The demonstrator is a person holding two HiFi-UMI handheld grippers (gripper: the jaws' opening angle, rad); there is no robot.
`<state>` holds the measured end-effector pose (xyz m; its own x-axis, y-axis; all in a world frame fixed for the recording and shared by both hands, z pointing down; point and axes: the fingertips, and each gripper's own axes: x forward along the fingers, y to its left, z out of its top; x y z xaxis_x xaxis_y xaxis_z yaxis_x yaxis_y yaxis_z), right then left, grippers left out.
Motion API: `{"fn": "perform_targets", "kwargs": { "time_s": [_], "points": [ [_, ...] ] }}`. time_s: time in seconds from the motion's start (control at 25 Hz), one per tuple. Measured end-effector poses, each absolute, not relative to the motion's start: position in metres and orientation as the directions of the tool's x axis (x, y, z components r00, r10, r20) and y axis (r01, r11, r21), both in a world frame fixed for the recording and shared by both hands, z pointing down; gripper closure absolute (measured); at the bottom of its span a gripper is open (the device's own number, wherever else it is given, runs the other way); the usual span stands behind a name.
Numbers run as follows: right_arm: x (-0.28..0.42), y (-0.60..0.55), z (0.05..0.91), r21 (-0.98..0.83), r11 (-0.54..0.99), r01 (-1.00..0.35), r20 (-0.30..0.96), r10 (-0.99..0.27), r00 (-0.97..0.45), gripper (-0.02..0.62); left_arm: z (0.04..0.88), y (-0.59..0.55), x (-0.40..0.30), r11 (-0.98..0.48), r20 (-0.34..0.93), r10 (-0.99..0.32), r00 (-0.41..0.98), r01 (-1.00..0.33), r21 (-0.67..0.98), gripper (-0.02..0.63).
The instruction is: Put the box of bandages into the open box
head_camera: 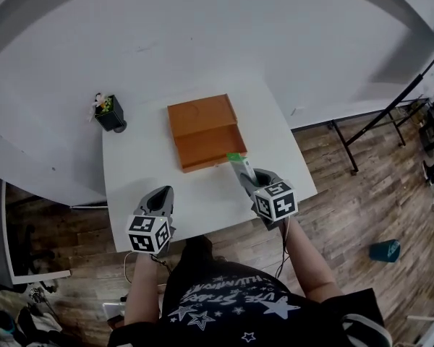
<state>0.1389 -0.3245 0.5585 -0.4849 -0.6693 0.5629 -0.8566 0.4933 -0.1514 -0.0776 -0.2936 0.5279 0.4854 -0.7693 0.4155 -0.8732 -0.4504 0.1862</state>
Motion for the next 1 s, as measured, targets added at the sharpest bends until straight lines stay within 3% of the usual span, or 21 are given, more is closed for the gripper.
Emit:
{"fn": "perform_targets", "kwargs": {
  "time_s": [0.52,1.0],
  "points": [
    [0.091,-0.443,0.561,0.029,0.639,-0.769,0.640,-0.602,-0.476,0.486,0.529,-0.396,-0.111,-0.440,0.411,-0.771,0.486,-0.874,0.207,0.586],
    [0.058,-0.473,0.617,0.061,0.784,-0.617,0.798,-0.410,-0.442,0.486,0.551,-0.431,-0.118,-0.456,0.452,-0.733,0.508,-0.860,0.229,0.586]
  ]
}}
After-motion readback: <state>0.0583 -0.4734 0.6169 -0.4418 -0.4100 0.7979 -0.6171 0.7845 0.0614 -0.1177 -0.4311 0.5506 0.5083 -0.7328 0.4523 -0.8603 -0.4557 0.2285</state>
